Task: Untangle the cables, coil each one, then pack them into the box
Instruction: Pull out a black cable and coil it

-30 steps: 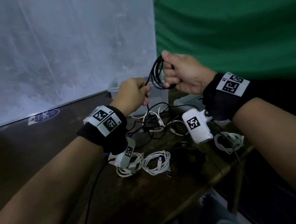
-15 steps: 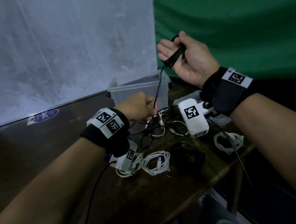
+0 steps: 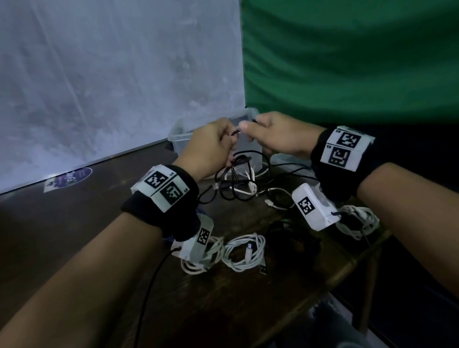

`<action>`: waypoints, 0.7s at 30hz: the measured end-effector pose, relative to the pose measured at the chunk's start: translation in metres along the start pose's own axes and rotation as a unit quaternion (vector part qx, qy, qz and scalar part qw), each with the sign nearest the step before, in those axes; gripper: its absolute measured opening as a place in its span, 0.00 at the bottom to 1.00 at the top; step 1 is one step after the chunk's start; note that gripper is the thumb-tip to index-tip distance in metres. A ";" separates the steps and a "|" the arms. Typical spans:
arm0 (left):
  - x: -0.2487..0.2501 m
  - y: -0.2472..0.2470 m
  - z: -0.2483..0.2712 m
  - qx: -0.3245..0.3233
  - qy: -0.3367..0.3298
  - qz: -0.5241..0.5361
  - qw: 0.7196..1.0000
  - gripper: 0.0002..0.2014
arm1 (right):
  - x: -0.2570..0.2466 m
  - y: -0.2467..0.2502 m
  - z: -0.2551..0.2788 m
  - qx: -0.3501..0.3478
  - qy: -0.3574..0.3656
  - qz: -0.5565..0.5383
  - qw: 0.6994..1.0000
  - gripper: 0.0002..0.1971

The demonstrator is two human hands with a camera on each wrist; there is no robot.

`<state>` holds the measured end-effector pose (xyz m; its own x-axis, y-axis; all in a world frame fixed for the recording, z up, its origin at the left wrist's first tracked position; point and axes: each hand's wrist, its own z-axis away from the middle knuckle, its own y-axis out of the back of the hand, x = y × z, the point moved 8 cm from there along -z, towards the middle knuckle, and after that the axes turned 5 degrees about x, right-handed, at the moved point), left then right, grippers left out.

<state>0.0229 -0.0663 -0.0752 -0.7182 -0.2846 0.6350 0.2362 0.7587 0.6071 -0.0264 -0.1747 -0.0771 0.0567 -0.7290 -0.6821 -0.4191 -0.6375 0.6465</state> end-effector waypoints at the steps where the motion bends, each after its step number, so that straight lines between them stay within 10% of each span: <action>1: 0.001 0.001 0.000 0.010 -0.008 -0.009 1.000 0.05 | 0.000 0.000 -0.001 0.004 0.002 -0.011 1.000 0.16; 7: -0.011 -0.015 0.011 -0.105 0.029 -0.100 0.989 0.20 | 0.004 0.023 -0.011 0.122 -0.014 -0.059 0.991 0.17; 14: -0.001 -0.010 0.009 -0.060 -0.027 -0.083 0.994 0.16 | 0.021 0.042 -0.015 0.202 -0.079 -0.192 0.957 0.14; 21: -0.015 -0.030 0.028 -0.255 0.019 -0.220 0.941 0.08 | 0.024 0.052 -0.015 0.225 -0.114 -0.371 0.894 0.11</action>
<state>0.0083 -0.0686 -0.1162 -0.7981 -0.5342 0.2786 0.2111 0.1852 0.9598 -0.0332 -0.2293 -0.0552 0.3058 -0.0457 -0.9510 -0.6671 -0.7229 -0.1797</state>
